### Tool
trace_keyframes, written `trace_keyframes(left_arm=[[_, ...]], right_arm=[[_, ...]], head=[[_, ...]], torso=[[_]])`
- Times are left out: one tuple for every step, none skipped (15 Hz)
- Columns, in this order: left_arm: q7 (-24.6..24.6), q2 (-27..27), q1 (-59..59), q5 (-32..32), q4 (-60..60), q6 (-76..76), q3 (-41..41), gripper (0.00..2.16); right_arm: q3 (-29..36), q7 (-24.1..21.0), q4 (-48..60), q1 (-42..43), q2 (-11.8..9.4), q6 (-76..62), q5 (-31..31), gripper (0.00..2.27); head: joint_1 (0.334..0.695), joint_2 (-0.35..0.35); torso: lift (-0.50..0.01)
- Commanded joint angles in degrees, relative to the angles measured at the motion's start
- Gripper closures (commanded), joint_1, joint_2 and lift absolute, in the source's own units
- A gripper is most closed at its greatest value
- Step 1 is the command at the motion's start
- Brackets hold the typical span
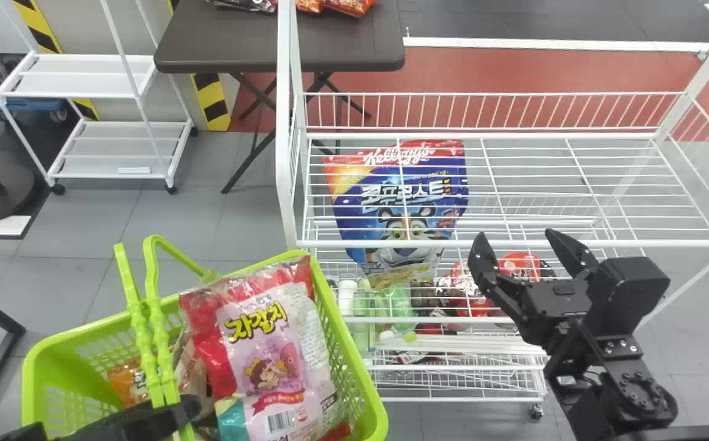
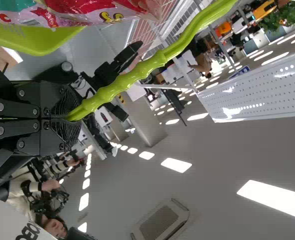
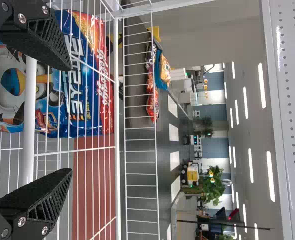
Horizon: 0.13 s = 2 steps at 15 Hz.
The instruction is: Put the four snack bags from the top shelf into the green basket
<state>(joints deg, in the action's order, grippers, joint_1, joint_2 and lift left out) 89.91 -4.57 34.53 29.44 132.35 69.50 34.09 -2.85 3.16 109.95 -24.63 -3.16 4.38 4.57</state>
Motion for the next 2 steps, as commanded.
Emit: trace_keyframes(left_arm=[[0.7,0.1,-0.1,0.0,-0.1,-0.1,-0.1,2.15],[0.7,0.1,-0.1,0.0,-0.1,-0.1,-0.1,2.15]], right_arm=[[0.0,0.0,-0.1,0.0,0.0,0.0,0.0,0.09],[0.0,0.0,0.0,0.0,0.0,0.0,0.0,0.09]], head=[[0.695,-0.004],[0.695,-0.005]], torso=[[-0.003],[-0.003]])
